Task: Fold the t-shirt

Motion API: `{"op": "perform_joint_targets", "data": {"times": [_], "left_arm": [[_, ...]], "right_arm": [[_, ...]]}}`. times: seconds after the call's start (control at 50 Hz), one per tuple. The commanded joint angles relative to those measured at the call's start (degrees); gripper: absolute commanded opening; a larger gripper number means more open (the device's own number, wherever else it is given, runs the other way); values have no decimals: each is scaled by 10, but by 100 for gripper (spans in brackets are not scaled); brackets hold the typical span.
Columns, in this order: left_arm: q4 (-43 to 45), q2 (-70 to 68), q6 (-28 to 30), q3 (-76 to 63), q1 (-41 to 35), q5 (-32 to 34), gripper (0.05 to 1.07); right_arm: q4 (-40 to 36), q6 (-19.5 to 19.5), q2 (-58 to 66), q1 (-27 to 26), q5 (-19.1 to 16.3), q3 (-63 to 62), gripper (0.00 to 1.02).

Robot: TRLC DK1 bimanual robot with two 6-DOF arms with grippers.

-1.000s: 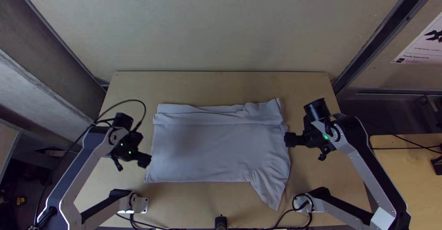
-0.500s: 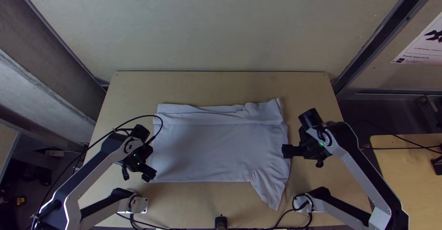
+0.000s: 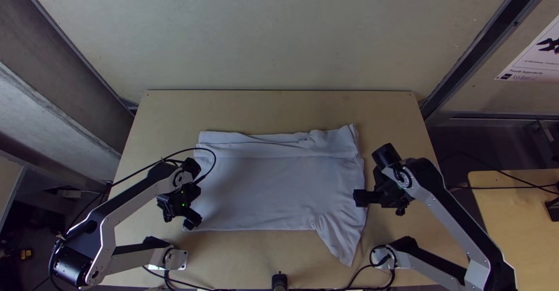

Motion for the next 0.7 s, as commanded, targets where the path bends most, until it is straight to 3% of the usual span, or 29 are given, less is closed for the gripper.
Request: {"op": "perform_joint_targets", "data": {"times": [0.0, 0.14, 0.22, 0.68], "left_arm": [[-2, 11, -6, -15, -20, -3, 83], [18, 20, -2, -16, -34, -3, 42], [27, 26, 4, -18, -34, 2, 9], [23, -4, 10, -15, -20, 8, 8]], "right_arm": [[-1, 3, 11, 8, -10, -30, 98], [9, 3, 17, 22, -13, -63, 98], [17, 3, 19, 39, -14, -82, 98], [21, 6, 55, 73, -35, -128, 97]]}}
